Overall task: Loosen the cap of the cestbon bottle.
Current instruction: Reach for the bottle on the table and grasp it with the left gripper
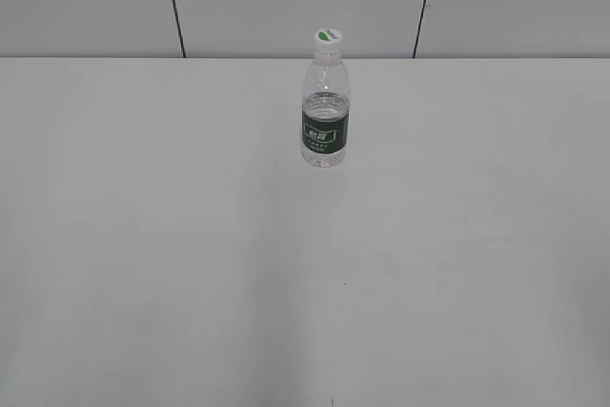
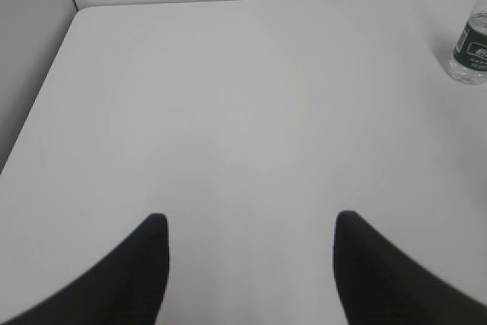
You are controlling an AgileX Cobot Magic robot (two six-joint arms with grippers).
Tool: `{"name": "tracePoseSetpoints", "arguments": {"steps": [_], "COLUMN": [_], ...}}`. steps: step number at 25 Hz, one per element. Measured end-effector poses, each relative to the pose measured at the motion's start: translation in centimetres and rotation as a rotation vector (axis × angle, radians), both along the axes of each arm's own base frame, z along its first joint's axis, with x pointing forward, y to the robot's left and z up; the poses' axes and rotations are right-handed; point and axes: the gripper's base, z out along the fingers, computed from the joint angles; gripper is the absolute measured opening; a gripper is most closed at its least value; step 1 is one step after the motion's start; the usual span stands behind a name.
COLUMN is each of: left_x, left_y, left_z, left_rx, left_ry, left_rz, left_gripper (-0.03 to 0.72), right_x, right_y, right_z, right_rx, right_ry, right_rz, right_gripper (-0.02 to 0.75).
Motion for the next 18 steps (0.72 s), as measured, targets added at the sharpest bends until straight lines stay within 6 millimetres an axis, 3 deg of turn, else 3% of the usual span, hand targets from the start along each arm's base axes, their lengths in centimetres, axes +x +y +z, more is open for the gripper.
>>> {"name": "tracePoseSetpoints", "arguments": {"steps": [14, 18], "left_x": [0.0, 0.7], "left_y": [0.0, 0.1], "left_z": [0.2, 2.3], "left_rx": [0.006, 0.013], "left_ry": [-0.011, -0.150], "left_rz": [0.004, 0.004], "left_gripper": [0.416, 0.416], "right_x": [0.0, 0.0], "right_y": [0.0, 0.0], "right_z": [0.0, 0.0], "right_rx": [-0.001, -0.001], "right_ry": [0.000, 0.000], "right_rz": [0.000, 0.000], "right_gripper": [0.515, 0.515]}}
